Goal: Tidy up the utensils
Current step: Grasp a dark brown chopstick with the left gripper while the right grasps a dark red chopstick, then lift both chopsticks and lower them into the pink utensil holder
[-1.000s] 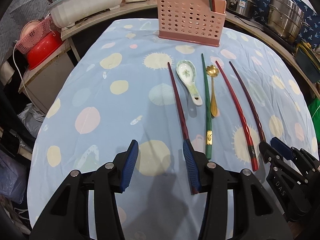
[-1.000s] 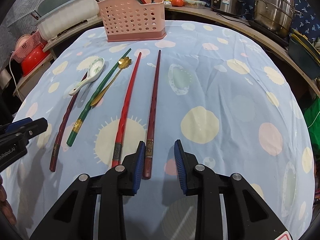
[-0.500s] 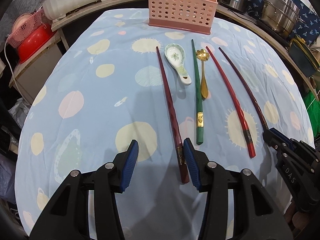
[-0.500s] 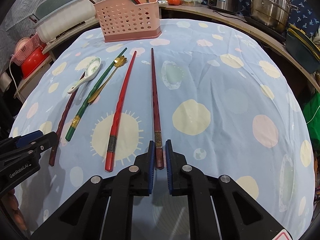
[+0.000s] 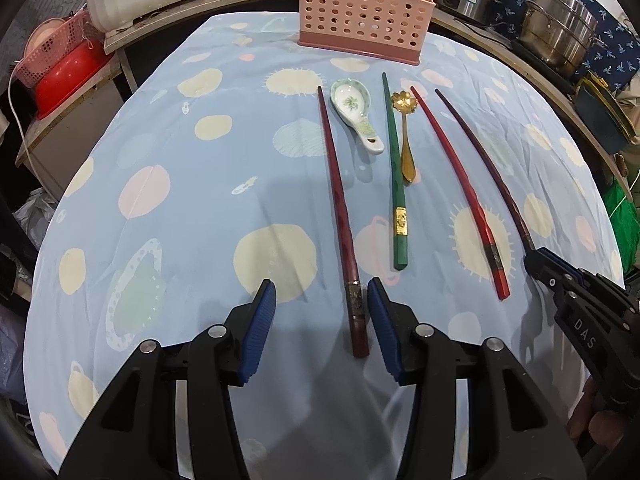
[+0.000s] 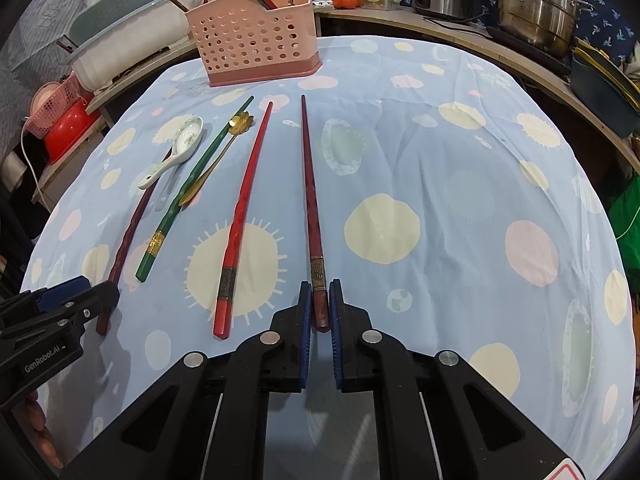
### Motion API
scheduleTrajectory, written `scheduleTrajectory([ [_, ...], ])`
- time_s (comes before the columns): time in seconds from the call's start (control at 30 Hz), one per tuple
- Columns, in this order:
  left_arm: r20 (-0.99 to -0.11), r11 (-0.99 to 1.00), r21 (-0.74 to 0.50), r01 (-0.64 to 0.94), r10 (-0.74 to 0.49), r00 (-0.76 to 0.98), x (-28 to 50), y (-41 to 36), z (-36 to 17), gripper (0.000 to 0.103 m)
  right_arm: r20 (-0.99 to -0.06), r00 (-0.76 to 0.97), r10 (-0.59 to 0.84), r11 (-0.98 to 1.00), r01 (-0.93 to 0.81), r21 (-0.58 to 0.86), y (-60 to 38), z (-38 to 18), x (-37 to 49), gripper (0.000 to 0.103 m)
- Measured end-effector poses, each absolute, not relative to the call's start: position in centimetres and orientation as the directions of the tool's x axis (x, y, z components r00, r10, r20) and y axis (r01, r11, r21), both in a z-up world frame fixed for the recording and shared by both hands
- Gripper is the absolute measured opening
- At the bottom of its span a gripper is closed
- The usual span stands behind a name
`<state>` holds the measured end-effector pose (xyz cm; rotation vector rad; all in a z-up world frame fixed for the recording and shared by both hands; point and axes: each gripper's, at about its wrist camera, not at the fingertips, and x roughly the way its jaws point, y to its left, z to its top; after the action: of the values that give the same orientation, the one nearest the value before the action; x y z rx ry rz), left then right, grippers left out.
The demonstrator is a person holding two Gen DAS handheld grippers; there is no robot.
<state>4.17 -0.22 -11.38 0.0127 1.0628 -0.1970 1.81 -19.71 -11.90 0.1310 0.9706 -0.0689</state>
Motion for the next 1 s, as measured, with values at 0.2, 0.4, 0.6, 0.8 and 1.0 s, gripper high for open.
scheduleTrajectory([
  [0.2,-0.868,0.981,-0.079,0.177,-0.155,0.472,3.7,-0.3,-11.4,0.041,-0.824,0.567,-0.001,0.990,0.114,0.077,-19.5,-11.9,1.9,0.012],
  [0.4,-0.867,0.976,-0.089,0.198,-0.174,0.467,3.6,-0.4,-11.4,0.014,-0.822,0.570,-0.008,0.991,0.112,0.068,-19.4,-11.9,1.9,0.011],
  [0.6,-0.863,0.973,-0.107,0.206,-0.194,0.467,3.4,-0.1,-11.2,0.008,-0.821,0.571,-0.007,0.991,0.114,0.071,-19.6,-11.9,1.8,0.008],
  [0.8,-0.857,0.971,-0.127,0.201,-0.209,0.470,3.2,0.4,-10.6,0.007,-0.817,0.576,0.006,0.991,0.107,0.082,-19.5,-11.5,1.2,0.007],
  [1.0,-0.839,0.971,-0.138,0.195,-0.220,0.497,2.9,1.0,-9.0,0.007,-0.802,0.598,0.016,0.990,0.102,0.096,-19.4,-10.2,0.4,0.007],
])
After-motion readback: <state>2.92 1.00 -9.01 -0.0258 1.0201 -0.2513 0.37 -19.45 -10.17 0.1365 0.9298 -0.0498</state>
